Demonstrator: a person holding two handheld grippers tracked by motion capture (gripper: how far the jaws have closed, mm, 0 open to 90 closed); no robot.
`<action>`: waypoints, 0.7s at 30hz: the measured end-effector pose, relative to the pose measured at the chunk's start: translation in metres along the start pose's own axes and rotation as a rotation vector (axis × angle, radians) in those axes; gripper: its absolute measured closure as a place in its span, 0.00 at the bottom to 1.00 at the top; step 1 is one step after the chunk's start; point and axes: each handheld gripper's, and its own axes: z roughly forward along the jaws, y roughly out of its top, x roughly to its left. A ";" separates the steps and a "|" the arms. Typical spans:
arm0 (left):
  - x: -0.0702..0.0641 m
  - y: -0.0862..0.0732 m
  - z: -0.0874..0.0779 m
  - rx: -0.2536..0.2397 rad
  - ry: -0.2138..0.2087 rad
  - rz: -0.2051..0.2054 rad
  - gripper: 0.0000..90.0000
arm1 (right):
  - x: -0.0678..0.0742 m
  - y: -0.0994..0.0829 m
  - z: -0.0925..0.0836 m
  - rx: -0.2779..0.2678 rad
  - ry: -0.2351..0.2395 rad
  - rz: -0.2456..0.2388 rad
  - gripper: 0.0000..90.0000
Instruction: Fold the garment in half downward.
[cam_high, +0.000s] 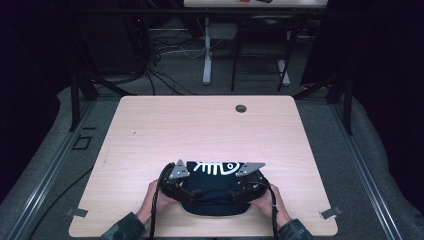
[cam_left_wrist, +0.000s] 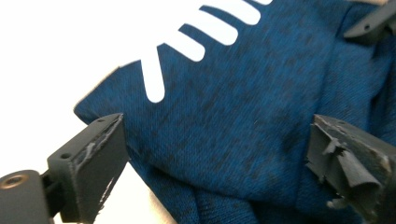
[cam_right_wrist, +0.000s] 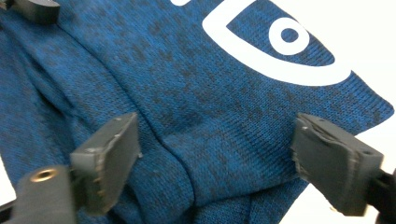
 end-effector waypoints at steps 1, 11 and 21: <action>0.000 0.002 -0.003 -0.015 0.000 -0.001 0.05 | 0.000 0.002 -0.003 -0.006 0.008 -0.005 0.12; 0.004 0.014 0.016 0.033 0.002 -0.012 0.01 | -0.001 0.019 -0.008 -0.086 0.020 0.023 0.10; 0.005 0.002 0.035 0.110 0.033 -0.022 0.02 | 0.000 0.013 0.020 0.053 -0.044 -0.032 0.10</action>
